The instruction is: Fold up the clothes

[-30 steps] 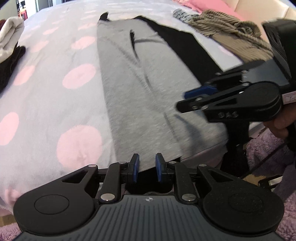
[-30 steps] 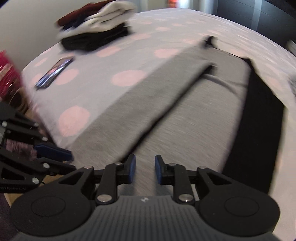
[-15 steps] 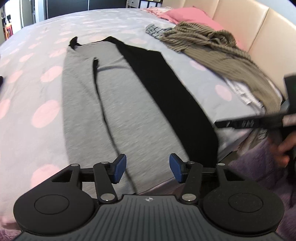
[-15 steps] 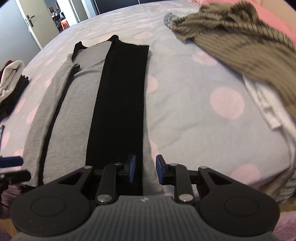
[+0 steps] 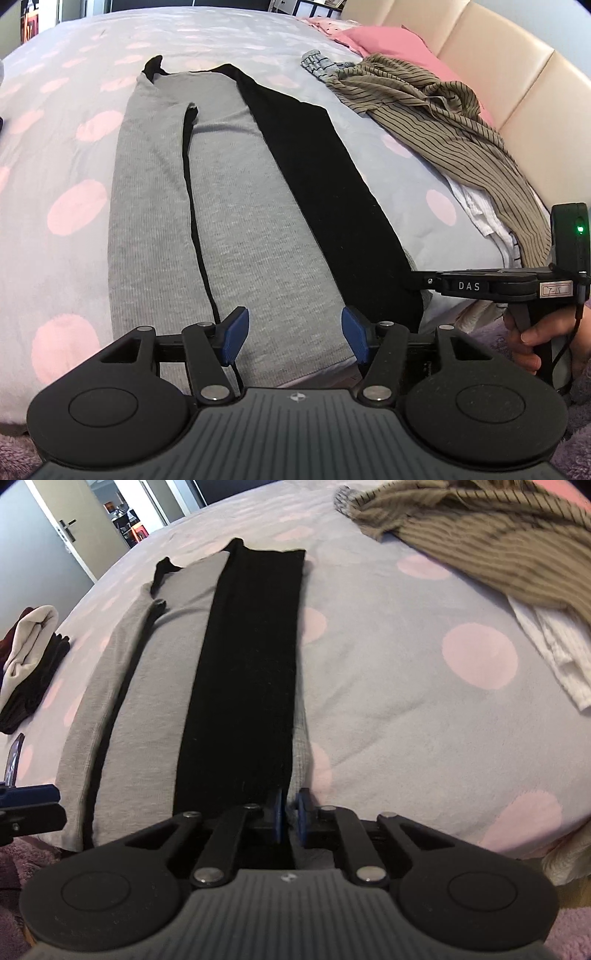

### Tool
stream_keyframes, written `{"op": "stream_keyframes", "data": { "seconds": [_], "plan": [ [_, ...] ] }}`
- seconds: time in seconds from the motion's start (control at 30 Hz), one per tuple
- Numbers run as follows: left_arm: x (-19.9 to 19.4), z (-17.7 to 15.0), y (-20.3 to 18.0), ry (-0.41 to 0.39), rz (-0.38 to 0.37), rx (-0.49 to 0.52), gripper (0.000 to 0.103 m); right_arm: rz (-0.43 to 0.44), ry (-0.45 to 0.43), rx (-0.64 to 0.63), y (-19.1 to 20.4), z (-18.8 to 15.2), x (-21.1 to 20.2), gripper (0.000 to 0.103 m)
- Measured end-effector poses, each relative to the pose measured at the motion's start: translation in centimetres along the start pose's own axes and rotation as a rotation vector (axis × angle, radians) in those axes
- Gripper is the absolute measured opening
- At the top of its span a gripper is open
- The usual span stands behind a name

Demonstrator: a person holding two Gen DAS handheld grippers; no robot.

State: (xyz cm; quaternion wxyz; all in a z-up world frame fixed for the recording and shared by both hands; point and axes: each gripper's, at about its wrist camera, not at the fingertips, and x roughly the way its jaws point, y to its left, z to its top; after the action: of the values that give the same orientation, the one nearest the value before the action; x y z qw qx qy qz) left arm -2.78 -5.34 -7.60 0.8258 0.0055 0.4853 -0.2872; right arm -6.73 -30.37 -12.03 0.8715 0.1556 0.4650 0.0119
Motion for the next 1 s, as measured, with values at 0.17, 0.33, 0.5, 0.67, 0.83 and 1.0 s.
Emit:
{"op": "stream_keyframes", "data": {
  "seconds": [0.17, 0.33, 0.5, 0.67, 0.83, 1.0],
  "plan": [
    [-0.2, -0.1, 0.8, -0.005, 0.022, -0.024, 0.053, -0.04, -0.023, -0.039, 2.4, 0.5, -1.4, 0.01],
    [-0.1, -0.3, 2.4, 0.014, 0.073, -0.079, 0.049, -0.076, -0.036, -0.148, 6.5, 0.9, -1.7, 0.01],
    [-0.4, -0.4, 4.1, 0.004, 0.063, -0.144, 0.042, -0.058, -0.034, -0.298, 11.3, 1.0, -0.6, 0.009],
    [-0.8, -0.6, 5.5, -0.016, 0.056, -0.19, 0.04, -0.024, 0.009, -0.429, 15.0, 0.5, 1.7, 0.009],
    [-1.0, -0.7, 6.8, -0.026, 0.052, -0.231, 0.04, -0.018, 0.067, -0.502, 16.4, -0.4, 3.2, 0.009],
    [-0.7, -0.4, 6.8, -0.031, 0.023, -0.233, 0.04, 0.003, 0.096, -0.491, 15.6, -0.5, 3.6, 0.015]
  ]
}}
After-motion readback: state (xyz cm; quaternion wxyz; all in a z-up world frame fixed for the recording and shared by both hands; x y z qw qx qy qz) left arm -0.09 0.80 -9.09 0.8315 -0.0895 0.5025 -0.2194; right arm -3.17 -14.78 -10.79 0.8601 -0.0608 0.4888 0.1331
